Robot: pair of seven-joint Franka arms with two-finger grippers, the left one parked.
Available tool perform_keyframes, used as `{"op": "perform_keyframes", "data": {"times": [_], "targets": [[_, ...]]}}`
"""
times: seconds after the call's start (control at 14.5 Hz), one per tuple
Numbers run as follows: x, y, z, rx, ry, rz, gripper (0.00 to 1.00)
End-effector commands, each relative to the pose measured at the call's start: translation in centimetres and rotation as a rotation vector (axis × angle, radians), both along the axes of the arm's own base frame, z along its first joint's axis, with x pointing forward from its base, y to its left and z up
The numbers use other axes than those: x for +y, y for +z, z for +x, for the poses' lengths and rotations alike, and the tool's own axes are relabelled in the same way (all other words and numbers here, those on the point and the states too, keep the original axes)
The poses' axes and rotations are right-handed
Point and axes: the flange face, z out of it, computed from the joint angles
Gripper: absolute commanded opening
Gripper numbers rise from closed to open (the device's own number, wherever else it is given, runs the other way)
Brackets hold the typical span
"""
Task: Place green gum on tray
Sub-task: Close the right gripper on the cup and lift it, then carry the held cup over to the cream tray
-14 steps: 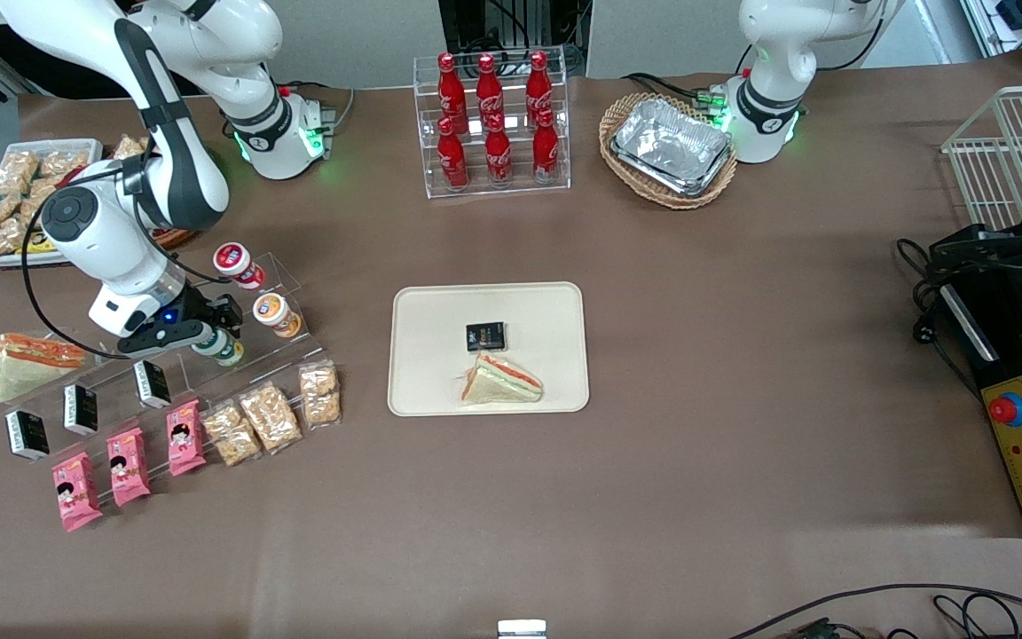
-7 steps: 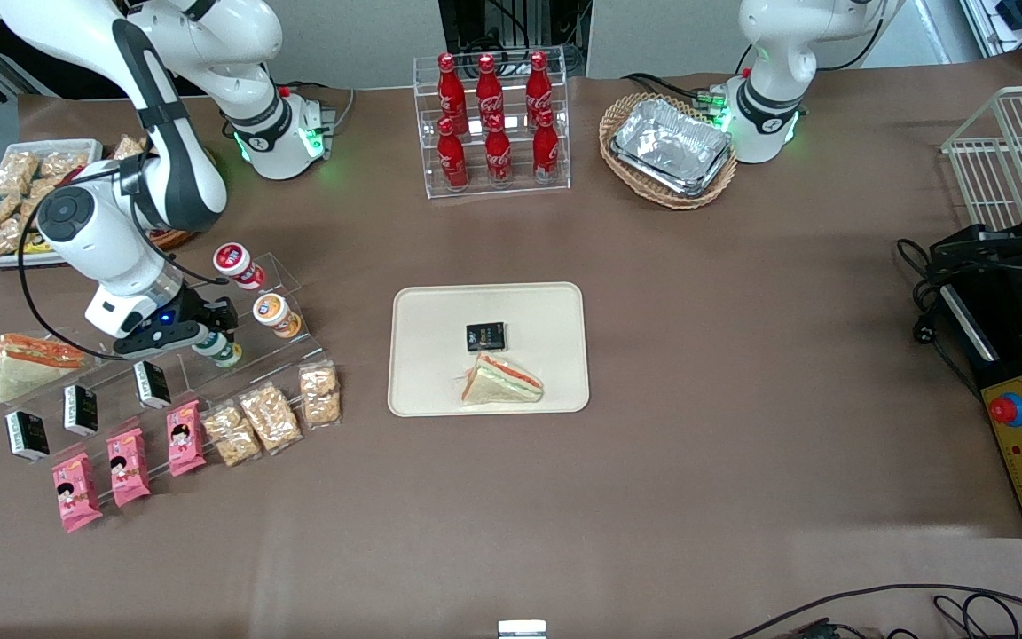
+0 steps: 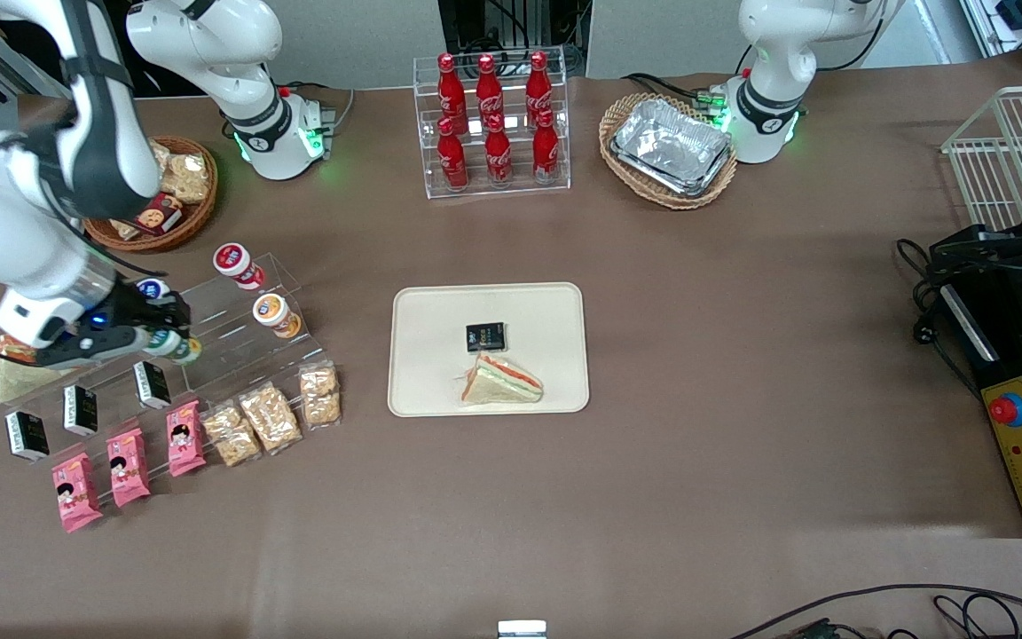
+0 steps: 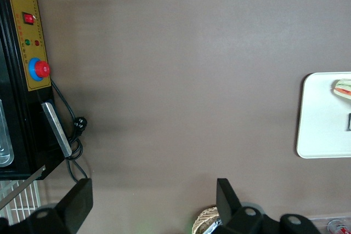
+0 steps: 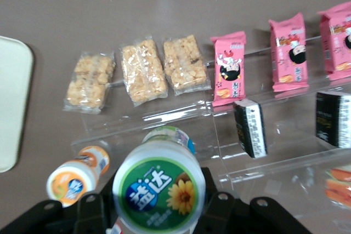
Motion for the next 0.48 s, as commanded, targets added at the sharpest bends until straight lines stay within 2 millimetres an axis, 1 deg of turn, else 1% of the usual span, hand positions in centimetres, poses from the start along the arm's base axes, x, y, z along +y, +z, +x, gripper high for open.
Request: {"op": "perform_keyframes", "data": {"times": [0.0, 0.14, 0.21, 0.28, 0.34, 0.41], "targets": [[0.8, 7.3, 1.0, 0.039, -0.029, 0.032, 0.13], [1.8, 11.2, 0.9, 0.059, -0.051, 0.04, 0.14], [2.8, 12.7, 0.8, 0.055, -0.045, 0.041, 0.14], [4.1, 14.2, 0.6, 0.044, -0.05, 0.041, 0.14], [5.8, 15.4, 0.2, 0.046, -0.059, 0.041, 0.14], [8.0, 16.6, -0.1, 0.043, -0.071, 0.039, 0.14]]}}
